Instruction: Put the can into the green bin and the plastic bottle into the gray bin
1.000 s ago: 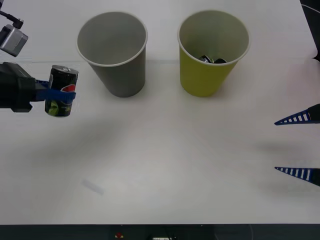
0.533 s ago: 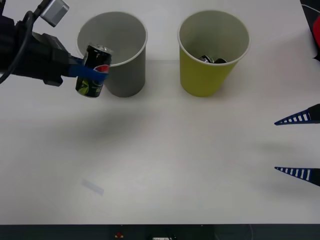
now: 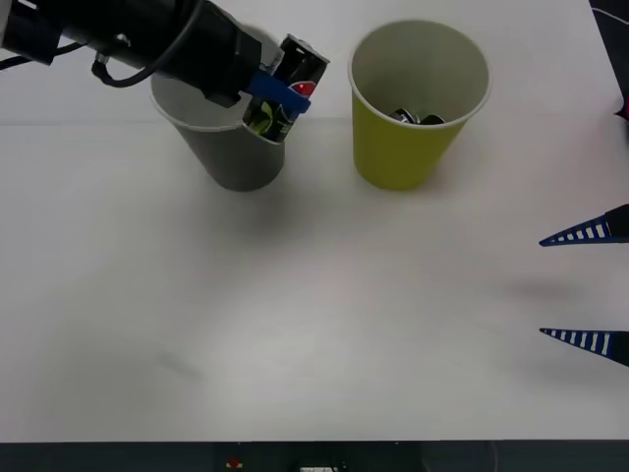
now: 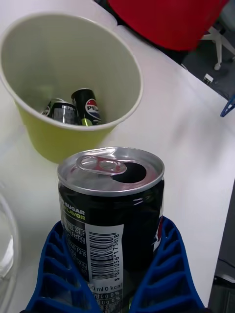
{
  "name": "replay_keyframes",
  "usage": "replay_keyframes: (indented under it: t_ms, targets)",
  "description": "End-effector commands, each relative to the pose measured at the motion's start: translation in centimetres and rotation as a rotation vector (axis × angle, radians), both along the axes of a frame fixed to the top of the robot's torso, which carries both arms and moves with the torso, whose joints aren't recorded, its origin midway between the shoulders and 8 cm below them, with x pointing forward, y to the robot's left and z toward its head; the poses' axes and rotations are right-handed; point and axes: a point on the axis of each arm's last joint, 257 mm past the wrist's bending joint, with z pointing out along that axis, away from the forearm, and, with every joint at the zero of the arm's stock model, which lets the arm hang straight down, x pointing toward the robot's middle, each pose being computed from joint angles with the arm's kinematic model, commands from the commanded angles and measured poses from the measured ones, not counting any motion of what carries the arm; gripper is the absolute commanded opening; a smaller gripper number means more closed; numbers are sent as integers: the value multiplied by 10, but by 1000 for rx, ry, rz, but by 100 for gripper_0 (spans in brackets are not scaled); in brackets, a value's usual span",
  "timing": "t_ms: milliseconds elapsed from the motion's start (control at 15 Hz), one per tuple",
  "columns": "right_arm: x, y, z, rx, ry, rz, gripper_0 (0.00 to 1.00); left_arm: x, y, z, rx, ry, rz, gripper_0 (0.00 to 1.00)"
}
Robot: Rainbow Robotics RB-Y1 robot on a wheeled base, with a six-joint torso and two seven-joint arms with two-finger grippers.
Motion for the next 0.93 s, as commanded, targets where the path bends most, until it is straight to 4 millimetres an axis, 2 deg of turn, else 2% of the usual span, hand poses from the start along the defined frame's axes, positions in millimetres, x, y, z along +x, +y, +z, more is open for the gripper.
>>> replay_keyframes:
  t_ms: [67, 267, 467, 800, 933]
  targets:
    - [0, 0, 0, 0, 0, 0, 100, 13, -34, 12, 29, -19, -10, 0]
    - [0, 0, 0, 0, 0, 0, 100, 27, -65, 15, 69, -37, 1, 0]
    - [0, 0, 0, 0, 0, 0, 100, 49, -98, 17, 33, -50, 17, 0]
    - [0, 0, 0, 0, 0, 0, 100, 81, -134, 27, 5, -93, 51, 0]
    - [0, 0, 0, 0, 0, 0, 100, 90, -151, 17, 36, -163, 76, 0]
